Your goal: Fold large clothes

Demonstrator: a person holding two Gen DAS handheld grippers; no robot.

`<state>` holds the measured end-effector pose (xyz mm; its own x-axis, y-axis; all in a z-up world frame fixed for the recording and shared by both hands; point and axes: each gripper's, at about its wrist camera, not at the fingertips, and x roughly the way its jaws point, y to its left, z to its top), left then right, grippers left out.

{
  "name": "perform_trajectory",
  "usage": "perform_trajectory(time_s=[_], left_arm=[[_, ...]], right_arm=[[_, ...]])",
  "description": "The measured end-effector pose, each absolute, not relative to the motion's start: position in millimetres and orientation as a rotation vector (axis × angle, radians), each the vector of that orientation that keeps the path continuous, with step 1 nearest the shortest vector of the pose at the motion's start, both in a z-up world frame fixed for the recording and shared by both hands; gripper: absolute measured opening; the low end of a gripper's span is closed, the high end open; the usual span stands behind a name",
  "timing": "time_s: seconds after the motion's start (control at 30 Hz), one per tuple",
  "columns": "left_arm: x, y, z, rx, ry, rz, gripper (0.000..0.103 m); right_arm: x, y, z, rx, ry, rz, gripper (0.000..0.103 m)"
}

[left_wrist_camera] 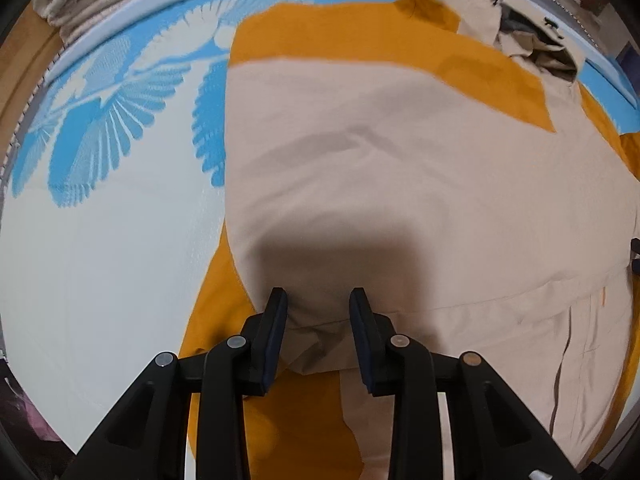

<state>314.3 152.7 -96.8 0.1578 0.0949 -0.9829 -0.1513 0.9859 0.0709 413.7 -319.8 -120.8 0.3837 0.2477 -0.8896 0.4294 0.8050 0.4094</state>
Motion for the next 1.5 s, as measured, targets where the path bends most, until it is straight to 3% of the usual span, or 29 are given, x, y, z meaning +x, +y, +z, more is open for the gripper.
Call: perform_trajectory(time_s=[0.13, 0.3, 0.53, 0.8, 1.07, 1.5], left_arm=[[312.0, 131.1, -60.4, -0.055, 1.279, 0.141, 0.03], [302.7, 93.0, -15.9, -0.029, 1.113, 0.085, 0.042], [281.0, 50.5, 7.5, -0.015, 1.008, 0.012, 0.054], [281.2, 19.1, 2.0, 0.003, 1.002, -0.055, 0.055], [300.5, 5.2, -11.0, -0.004, 1.03, -0.085, 0.055], [323.2, 19.4, -29.4, -0.093, 1.088, -0.064, 0.055]], right_arm=[[413.0, -305.8, -98.5, 0.521, 1.161, -0.108, 0.049], [398.6, -296.5, -35.9, 0.356, 0.912, -0.055, 0.049], [379.1, -305.1, 1.1, 0.262, 0.814, -0.08, 0.049], [358.5, -390.3, -2.3, 0.385, 0.754, -0.161, 0.037], [363.8, -483.2, -20.9, 0.289, 0.664, -0.306, 0.031], [385.2, -638.9, -70.6, 0.519, 0.67, -0.423, 0.03]])
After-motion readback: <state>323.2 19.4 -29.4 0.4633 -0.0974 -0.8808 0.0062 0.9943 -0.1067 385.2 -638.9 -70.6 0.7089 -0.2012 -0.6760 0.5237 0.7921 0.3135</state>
